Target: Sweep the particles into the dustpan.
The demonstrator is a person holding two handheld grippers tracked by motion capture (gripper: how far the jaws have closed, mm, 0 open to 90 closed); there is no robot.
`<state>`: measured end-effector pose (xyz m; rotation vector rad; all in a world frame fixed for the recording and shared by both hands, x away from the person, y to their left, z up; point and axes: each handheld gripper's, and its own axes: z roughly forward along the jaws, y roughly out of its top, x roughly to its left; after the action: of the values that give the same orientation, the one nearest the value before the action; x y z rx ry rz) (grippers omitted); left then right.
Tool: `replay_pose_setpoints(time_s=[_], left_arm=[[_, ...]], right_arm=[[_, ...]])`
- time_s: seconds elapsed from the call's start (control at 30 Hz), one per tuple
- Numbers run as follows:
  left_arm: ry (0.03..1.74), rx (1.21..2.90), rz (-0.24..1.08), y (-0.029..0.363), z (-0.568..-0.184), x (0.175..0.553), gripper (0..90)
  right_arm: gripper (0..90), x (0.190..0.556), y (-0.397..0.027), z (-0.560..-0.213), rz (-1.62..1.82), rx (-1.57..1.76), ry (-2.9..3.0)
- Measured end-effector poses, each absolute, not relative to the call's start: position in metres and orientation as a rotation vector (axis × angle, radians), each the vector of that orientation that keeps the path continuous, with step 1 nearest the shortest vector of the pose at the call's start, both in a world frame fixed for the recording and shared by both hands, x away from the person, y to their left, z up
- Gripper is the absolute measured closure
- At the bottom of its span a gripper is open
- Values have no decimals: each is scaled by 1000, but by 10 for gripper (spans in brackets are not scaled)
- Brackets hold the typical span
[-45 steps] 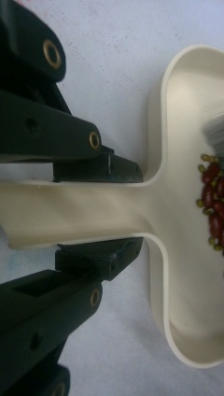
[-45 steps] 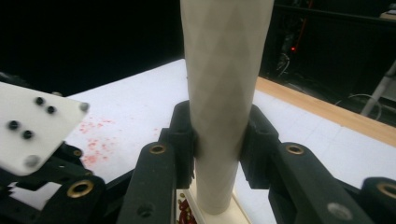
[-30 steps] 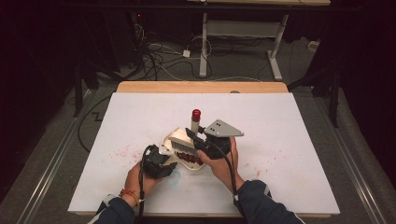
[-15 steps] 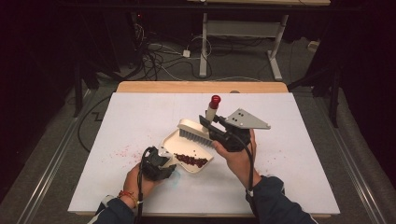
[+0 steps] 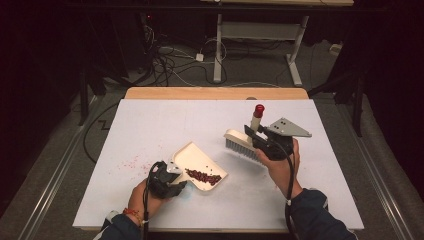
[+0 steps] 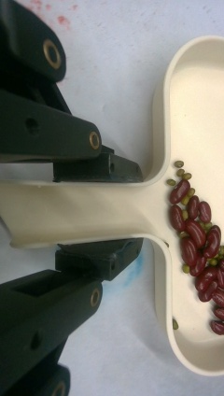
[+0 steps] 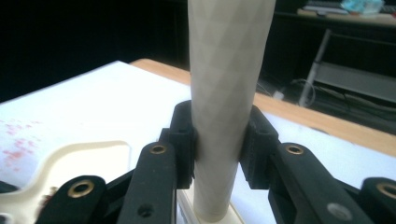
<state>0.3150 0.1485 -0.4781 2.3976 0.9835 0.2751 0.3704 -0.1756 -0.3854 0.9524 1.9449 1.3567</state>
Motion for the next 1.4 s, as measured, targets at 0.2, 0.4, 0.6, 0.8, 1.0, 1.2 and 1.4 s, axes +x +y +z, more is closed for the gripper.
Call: replay_pose_setpoints(time_s=[0.2,0.4,0.6,0.8,1.0,1.2,1.4], left_arm=[[976,2404,251,157,-479,308,637],[986,2395,246,165,-481,296,637],[1004,2371,266,169,-483,287,637],[1011,2362,255,170,-483,285,636],[1020,2363,266,168,-483,285,636],[1046,2354,273,164,-482,284,637],[1073,2346,293,158,-482,283,636]], right_arm=[[701,373,-186,-389,1330,967,1932],[701,373,-185,-393,1308,959,1943],[701,369,-174,-399,1300,949,1986],[700,360,-161,-402,1294,905,2012],[701,351,-150,-400,1373,890,2047],[701,329,-122,-404,1398,800,2104],[701,316,-107,-404,1414,745,2136]])
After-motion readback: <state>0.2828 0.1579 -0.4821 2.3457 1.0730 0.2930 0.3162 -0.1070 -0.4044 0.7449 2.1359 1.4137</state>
